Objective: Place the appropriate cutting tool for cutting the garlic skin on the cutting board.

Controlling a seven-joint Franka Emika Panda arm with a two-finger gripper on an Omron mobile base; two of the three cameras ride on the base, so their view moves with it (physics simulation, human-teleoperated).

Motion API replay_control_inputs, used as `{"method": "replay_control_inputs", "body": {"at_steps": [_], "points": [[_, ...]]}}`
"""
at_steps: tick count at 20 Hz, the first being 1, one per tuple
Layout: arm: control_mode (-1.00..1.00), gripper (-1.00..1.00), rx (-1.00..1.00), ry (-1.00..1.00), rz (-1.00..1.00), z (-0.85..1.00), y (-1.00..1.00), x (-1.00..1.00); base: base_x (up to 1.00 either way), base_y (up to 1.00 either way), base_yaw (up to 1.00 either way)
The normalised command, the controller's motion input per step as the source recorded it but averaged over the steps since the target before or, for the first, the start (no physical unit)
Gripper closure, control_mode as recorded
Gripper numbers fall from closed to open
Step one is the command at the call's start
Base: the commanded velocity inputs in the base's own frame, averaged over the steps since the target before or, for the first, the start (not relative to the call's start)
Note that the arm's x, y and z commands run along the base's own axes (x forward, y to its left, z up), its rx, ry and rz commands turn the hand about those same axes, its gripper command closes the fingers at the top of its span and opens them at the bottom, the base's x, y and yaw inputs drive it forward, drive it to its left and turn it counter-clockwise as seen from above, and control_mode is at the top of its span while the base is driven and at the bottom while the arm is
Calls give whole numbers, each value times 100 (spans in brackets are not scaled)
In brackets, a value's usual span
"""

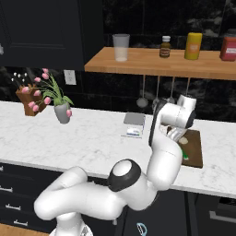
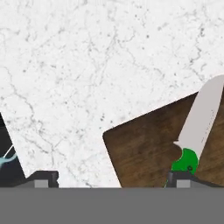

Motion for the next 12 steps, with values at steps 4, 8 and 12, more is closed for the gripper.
{"method": "replay_control_inputs", "body": {"at_steps": [4, 8, 12], "points": [[-100, -100, -4, 1, 3, 17, 89, -54, 0, 0, 0], [-100, -100, -4, 1, 3, 0, 100, -58, 0, 0, 0], [-100, -100, -4, 0, 3, 3, 100, -61, 0, 0, 0]]}}
